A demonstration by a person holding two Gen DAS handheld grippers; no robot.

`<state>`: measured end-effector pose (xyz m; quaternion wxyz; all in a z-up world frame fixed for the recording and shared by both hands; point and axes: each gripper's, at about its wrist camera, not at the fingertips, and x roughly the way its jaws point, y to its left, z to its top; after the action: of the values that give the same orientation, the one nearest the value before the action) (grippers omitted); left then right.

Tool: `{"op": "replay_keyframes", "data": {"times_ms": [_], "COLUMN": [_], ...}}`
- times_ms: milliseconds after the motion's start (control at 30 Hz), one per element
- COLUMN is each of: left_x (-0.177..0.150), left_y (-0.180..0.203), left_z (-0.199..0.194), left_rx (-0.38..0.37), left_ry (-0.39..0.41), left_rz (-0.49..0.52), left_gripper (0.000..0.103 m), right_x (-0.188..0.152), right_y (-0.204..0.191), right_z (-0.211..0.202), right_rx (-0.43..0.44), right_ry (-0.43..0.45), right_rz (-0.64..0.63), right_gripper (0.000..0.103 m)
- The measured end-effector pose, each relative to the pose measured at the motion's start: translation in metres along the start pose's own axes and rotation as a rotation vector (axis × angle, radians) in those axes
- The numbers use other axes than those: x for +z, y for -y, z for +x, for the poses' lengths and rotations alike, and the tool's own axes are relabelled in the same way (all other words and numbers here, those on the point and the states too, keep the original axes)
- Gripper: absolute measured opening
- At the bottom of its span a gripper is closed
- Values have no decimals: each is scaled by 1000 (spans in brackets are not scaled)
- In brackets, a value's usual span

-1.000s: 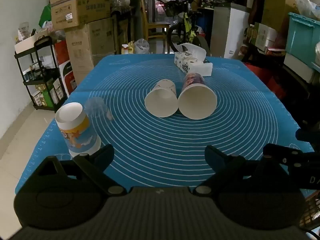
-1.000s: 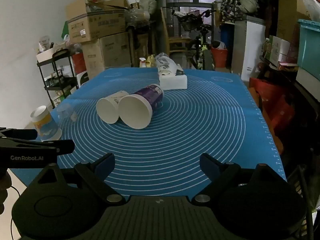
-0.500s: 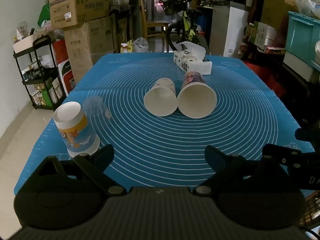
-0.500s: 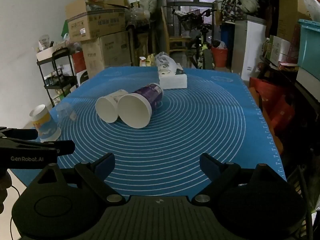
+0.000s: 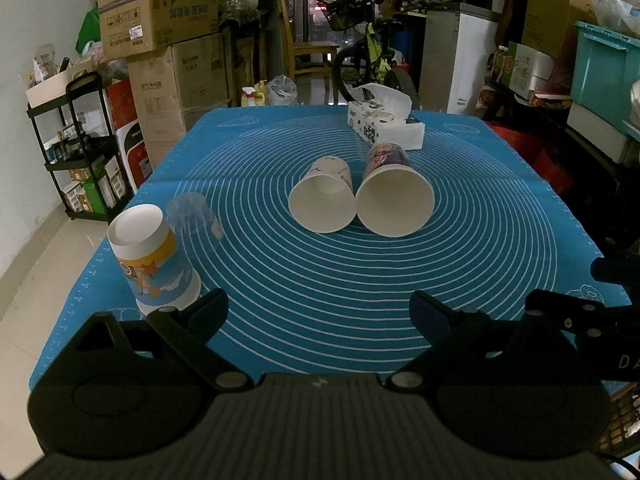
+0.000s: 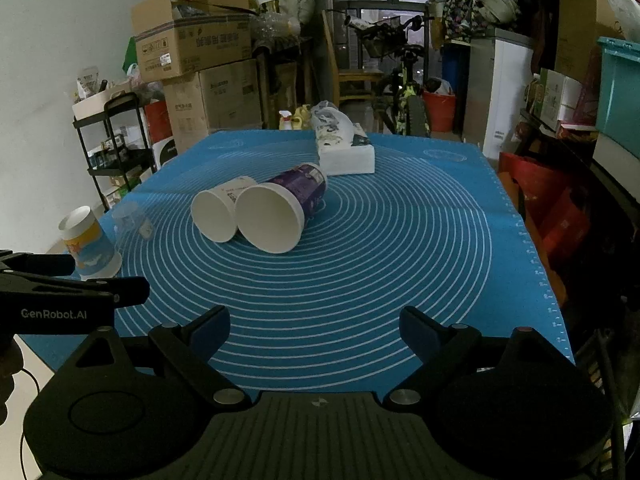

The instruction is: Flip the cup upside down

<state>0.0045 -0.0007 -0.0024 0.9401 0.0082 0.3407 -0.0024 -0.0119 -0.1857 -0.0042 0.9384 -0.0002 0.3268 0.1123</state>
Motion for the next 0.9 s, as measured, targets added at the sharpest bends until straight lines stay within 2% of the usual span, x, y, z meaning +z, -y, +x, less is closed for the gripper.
{"op": "replay_keyframes", "data": {"times_ms": [900], "left_x": [0], "left_y": [0], "left_z": [-2], "left_rx": [3], "left_ry": [-2], "left_rz": [7], "left_gripper": [96], "right_x": [1], "right_y": [0], "right_z": [2], "right_rx": [-1], "right_ry": [-5], "right_rz": [1], "right_gripper": [92]}}
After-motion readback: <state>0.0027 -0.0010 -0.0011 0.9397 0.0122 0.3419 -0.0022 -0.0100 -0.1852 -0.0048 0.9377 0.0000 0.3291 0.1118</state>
